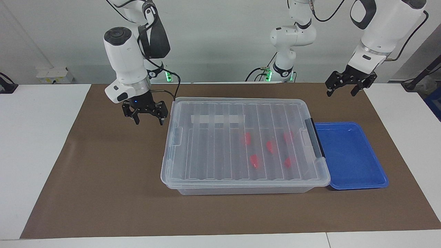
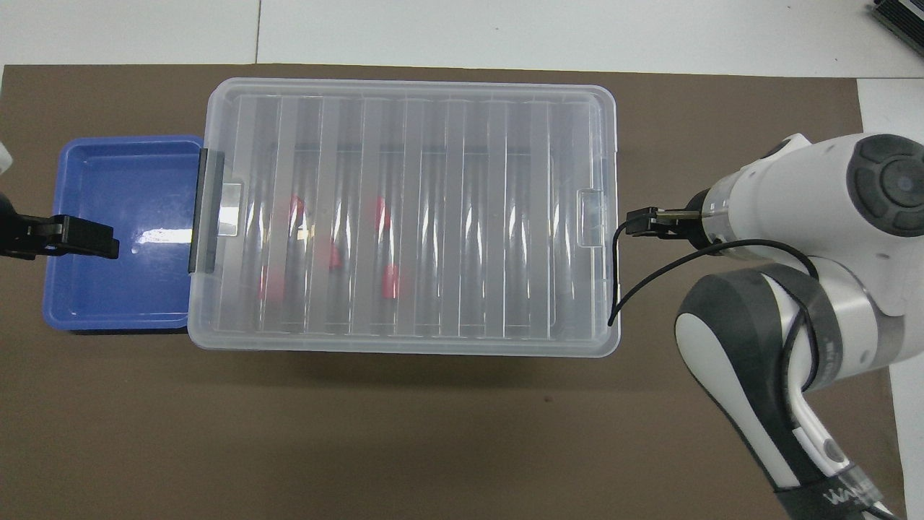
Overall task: Place red block in blue tray from box
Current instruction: 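Move the right gripper to the handle of the clear lid, then slide the clear lid away from the blue tray with the right gripper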
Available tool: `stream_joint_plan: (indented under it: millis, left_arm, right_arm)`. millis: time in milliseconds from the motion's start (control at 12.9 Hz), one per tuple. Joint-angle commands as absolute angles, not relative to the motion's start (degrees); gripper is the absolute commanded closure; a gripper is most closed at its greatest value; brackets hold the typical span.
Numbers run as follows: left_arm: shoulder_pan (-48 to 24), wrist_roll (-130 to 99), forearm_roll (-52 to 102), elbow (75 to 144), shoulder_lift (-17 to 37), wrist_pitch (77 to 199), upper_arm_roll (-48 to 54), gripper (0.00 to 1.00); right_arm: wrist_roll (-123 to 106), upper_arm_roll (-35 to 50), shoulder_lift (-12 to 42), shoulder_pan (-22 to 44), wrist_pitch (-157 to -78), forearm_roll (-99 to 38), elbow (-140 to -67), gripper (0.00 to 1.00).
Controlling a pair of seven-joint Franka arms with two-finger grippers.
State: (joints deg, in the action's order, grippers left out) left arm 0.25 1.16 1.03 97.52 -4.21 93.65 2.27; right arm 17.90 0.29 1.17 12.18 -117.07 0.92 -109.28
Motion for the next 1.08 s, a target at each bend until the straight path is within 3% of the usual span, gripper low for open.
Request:
stream_joint_plan:
  millis: [0, 696, 1005]
  left_arm:
    - [0.09, 1.23, 1.41, 98.35, -4.92, 94.31, 1.93, 0.0]
    - [0.09, 1.23, 1.41, 98.35, -4.92, 94.31, 1.93, 0.0]
    - [0.17, 1.23, 1.41, 98.35, -4.92, 94.31, 1.93, 0.0]
  right_arm:
    - [19.69, 0.26, 0.18, 14.23, -118.65, -0.09, -112.32, 0.02]
    - [20.65, 0.26, -0.09, 15.38, -120.67, -0.09, -115.66, 0.07]
    - [20.74, 0.35, 1.05, 15.56, -121.37, -0.09, -113.38, 0.06]
